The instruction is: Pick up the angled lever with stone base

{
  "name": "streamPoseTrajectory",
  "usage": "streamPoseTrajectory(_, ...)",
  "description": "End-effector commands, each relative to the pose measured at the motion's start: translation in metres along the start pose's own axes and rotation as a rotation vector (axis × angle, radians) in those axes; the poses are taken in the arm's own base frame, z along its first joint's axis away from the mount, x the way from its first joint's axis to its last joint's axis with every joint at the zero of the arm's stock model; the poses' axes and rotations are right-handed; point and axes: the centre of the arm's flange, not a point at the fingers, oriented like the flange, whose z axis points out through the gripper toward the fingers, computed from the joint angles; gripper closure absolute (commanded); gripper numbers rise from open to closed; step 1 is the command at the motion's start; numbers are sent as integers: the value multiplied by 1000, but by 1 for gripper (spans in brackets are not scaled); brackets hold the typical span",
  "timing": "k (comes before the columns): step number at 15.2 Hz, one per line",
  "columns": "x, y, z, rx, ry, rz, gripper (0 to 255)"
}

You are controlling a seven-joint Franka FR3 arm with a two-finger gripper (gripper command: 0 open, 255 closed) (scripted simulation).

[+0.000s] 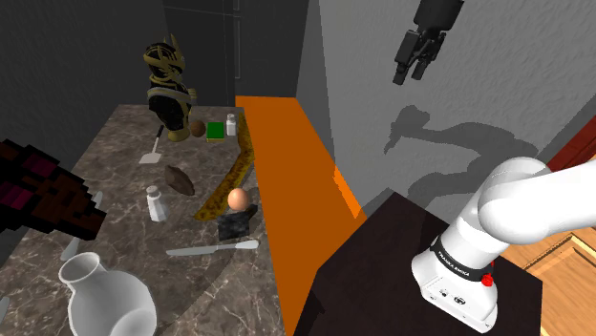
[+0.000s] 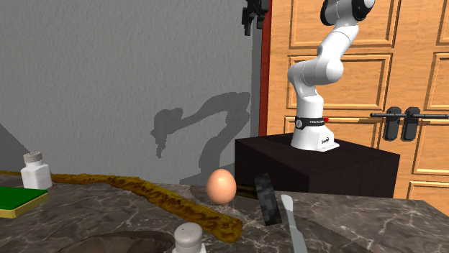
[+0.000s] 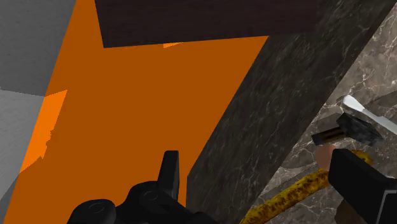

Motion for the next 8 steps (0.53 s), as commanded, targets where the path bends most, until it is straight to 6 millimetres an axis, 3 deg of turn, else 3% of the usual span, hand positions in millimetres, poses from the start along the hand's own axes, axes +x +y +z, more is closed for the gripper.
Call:
streamPoseTrajectory(1, 0, 0, 0, 0, 0, 0, 0)
streamPoseTrajectory(8, 20, -66, 64, -2, -49, 153, 0)
